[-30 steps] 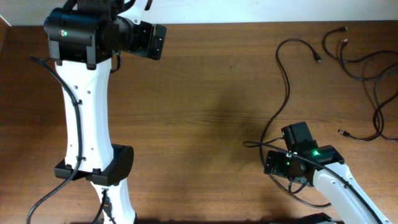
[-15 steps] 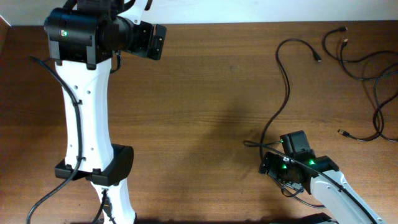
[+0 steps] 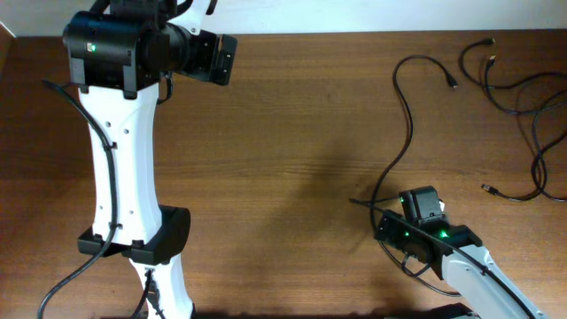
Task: Untangle cables
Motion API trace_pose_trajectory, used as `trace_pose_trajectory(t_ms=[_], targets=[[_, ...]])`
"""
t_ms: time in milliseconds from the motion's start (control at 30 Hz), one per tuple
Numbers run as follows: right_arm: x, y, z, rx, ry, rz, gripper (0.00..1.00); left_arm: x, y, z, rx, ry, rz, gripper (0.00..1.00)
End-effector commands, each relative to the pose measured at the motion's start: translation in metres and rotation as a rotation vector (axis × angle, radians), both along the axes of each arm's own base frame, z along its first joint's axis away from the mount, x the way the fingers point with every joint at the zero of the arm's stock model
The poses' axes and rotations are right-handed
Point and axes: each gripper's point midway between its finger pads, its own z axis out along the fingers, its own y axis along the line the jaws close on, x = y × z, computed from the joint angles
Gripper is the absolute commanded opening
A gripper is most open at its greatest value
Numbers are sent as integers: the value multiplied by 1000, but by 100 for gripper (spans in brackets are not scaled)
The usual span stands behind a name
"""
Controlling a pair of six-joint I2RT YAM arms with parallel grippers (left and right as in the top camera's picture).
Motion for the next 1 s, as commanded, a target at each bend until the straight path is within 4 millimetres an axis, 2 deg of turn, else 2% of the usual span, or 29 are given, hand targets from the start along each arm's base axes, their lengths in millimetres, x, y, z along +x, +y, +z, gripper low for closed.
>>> trace_pose_trajectory(t_ms=[0, 33, 100, 200, 267, 367, 467, 533, 633, 667, 733, 767, 800, 833, 867, 967], targets=[[22, 15, 8, -11, -118, 227, 68, -7, 0, 12, -3, -33, -19, 99], [36, 18, 14, -27, -182, 278, 73, -7, 0, 12, -3, -33, -19, 99], [48, 21, 22, -43, -245, 324, 87, -7, 0, 12, 2, -34, -25, 99], [46, 21, 17, -107, -237, 460, 99, -7, 0, 12, 2, -34, -26, 99], [37, 19, 4, -138, -177, 545, 98, -7, 0, 12, 7, -35, -32, 99], [35, 29, -15, -95, -135, 607, 98, -7, 0, 12, 8, -35, -34, 99], [24, 31, -42, -63, -41, 617, 99, -7, 0, 12, 8, -36, -34, 99], [19, 27, -58, -55, 22, 559, 98, -7, 0, 12, 8, -35, -34, 99], [22, 26, -61, -63, 29, 550, 98, -7, 0, 12, 9, -35, -34, 99], [24, 27, -59, -64, 21, 550, 91, -7, 0, 12, 9, -35, -34, 99], [25, 26, -59, -68, 20, 548, 63, -7, 0, 12, 14, -36, -40, 99], [25, 26, -59, -67, 20, 549, 53, -7, 0, 12, 15, -37, -42, 99], [26, 26, -58, -67, 18, 549, 39, -7, 0, 12, 15, -37, -42, 99], [26, 26, -58, -67, 18, 548, 7, -7, 0, 12, 15, -37, -42, 99], [27, 27, -57, -65, 17, 543, 4, -7, 0, 12, 15, -37, -42, 99], [28, 27, -57, -60, 17, 527, 4, -7, 0, 12, 15, -37, -42, 99]])
